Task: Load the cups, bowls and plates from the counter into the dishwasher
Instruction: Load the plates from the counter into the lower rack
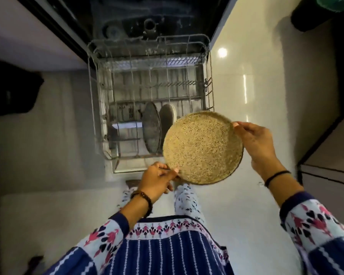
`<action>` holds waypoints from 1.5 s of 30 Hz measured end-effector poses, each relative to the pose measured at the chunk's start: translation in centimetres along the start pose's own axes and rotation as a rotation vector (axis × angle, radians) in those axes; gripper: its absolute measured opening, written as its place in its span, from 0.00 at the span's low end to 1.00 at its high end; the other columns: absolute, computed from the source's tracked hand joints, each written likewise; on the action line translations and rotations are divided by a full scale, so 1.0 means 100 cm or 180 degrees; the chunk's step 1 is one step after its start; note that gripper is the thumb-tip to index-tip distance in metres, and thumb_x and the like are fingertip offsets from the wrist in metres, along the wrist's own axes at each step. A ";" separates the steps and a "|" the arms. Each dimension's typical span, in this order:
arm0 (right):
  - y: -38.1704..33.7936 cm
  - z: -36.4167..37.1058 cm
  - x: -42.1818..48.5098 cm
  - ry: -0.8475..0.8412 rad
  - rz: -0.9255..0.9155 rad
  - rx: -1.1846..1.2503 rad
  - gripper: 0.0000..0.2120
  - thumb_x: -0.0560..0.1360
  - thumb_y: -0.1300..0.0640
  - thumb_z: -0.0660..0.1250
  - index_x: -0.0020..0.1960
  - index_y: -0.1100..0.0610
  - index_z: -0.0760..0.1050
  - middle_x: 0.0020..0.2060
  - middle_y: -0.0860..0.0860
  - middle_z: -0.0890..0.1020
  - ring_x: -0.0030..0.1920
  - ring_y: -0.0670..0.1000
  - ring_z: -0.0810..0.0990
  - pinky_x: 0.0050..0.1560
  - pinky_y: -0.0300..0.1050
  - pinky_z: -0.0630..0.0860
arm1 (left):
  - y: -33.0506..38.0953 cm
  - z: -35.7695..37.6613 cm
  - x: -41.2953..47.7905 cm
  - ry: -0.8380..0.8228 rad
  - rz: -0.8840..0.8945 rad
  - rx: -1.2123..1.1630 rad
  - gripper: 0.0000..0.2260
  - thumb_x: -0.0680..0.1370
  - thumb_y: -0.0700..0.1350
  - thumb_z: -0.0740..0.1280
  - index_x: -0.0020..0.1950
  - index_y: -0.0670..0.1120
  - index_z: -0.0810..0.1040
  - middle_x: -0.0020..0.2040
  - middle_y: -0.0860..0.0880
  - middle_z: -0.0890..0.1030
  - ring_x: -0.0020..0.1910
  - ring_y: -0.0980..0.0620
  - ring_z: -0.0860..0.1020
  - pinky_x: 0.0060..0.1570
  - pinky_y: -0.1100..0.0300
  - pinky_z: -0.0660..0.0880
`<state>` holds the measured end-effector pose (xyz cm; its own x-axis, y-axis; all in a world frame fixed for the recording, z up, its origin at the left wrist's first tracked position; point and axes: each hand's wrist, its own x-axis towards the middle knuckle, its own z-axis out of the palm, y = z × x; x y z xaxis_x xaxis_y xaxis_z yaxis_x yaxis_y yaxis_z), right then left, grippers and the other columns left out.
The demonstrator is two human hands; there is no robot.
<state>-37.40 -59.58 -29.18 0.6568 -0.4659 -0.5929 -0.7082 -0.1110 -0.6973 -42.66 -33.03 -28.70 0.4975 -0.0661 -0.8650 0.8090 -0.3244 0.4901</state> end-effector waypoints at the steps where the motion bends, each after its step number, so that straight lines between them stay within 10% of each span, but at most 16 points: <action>1: 0.002 -0.003 0.014 -0.0027 -0.0026 -0.0076 0.12 0.76 0.52 0.73 0.55 0.58 0.84 0.46 0.51 0.87 0.46 0.49 0.85 0.53 0.44 0.82 | -0.005 0.015 0.006 -0.0031 -0.0110 -0.0127 0.14 0.76 0.48 0.71 0.53 0.40 0.75 0.40 0.46 0.85 0.26 0.52 0.77 0.27 0.61 0.74; 9: 0.016 0.018 0.094 -0.0188 -0.0209 -0.0589 0.15 0.74 0.46 0.73 0.56 0.53 0.84 0.48 0.50 0.87 0.51 0.54 0.85 0.59 0.56 0.81 | -0.019 0.092 0.068 -0.0002 -0.0819 -0.1071 0.06 0.79 0.43 0.68 0.46 0.40 0.79 0.39 0.46 0.84 0.24 0.56 0.77 0.25 0.64 0.74; 16: 0.015 0.067 0.116 -0.0491 -0.0458 -0.0743 0.12 0.78 0.52 0.69 0.60 0.54 0.83 0.52 0.51 0.85 0.51 0.49 0.83 0.58 0.47 0.81 | -0.027 0.091 0.114 0.0420 -0.1219 -0.1745 0.09 0.80 0.39 0.65 0.39 0.42 0.77 0.34 0.45 0.79 0.20 0.56 0.75 0.21 0.66 0.70; 25: 0.006 0.102 0.123 -0.0715 -0.0718 -0.1180 0.14 0.78 0.56 0.69 0.62 0.58 0.81 0.52 0.51 0.85 0.50 0.48 0.82 0.51 0.33 0.78 | -0.031 0.085 0.137 0.0662 -0.1450 -0.2248 0.08 0.80 0.39 0.64 0.41 0.40 0.76 0.29 0.46 0.79 0.19 0.57 0.76 0.26 0.63 0.73; 45: -0.008 0.137 0.117 -0.1093 -0.1134 -0.1548 0.12 0.78 0.57 0.69 0.60 0.59 0.81 0.52 0.50 0.84 0.57 0.49 0.82 0.62 0.41 0.77 | -0.032 0.075 0.151 0.0525 -0.1537 -0.2587 0.02 0.78 0.37 0.67 0.48 0.38 0.78 0.27 0.49 0.80 0.21 0.58 0.77 0.23 0.67 0.74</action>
<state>-25.64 -52.87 -41.09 0.8589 -0.0327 -0.5112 -0.4171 -0.6238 -0.6609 -40.09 -40.02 -44.15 0.0412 0.0571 -0.9975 0.8771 0.4760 0.0635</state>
